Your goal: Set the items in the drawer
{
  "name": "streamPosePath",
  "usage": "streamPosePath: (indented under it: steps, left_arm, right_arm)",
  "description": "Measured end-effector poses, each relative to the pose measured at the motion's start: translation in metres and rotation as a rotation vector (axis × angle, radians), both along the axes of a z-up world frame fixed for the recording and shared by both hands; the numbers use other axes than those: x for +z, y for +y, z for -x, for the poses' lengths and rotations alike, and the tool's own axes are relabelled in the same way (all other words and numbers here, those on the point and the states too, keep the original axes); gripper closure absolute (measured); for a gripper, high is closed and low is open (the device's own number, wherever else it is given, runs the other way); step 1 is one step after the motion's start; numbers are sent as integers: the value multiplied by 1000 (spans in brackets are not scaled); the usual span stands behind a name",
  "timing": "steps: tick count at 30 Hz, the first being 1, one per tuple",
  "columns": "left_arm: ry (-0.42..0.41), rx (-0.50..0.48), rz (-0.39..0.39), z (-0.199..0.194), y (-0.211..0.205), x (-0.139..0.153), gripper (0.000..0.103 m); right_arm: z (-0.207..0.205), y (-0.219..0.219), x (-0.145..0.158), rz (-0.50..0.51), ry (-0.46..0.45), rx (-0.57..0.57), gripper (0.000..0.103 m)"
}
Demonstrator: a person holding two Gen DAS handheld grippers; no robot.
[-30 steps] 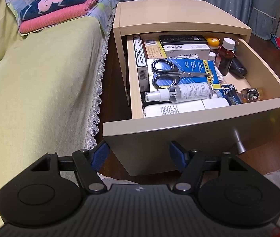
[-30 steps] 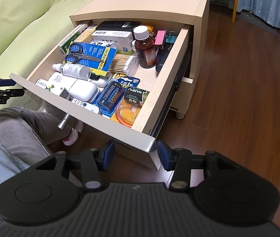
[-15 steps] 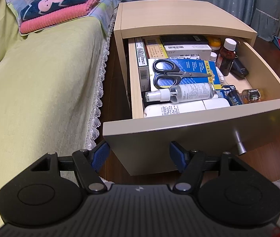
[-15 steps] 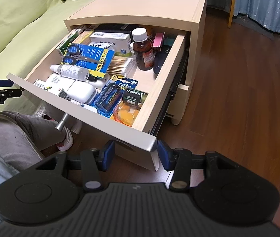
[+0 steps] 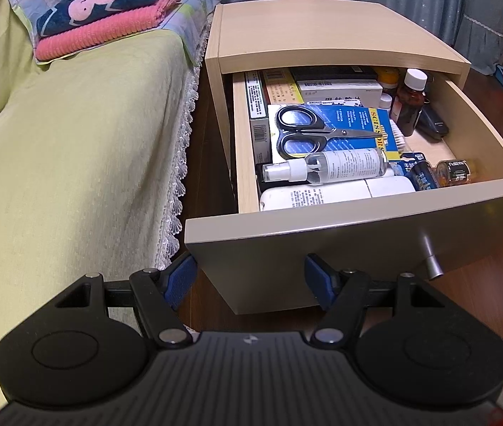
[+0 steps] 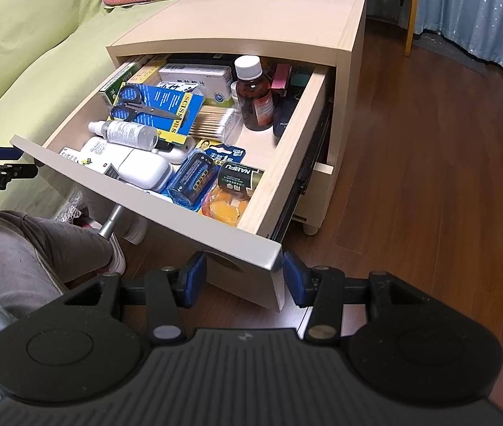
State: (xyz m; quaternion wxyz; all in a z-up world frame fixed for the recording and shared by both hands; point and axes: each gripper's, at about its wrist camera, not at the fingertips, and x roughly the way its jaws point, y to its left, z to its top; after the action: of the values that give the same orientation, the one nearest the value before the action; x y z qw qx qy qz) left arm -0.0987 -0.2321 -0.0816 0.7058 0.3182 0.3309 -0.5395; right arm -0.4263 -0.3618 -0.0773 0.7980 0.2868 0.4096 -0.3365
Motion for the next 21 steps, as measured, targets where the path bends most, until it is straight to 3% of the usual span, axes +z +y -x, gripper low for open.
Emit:
streamPosePath:
  steps: [21]
  left_arm:
    - [1,11,1,-1,1,-1,35]
  right_arm:
    - [-1,5,-2,33,-4,-13,60]
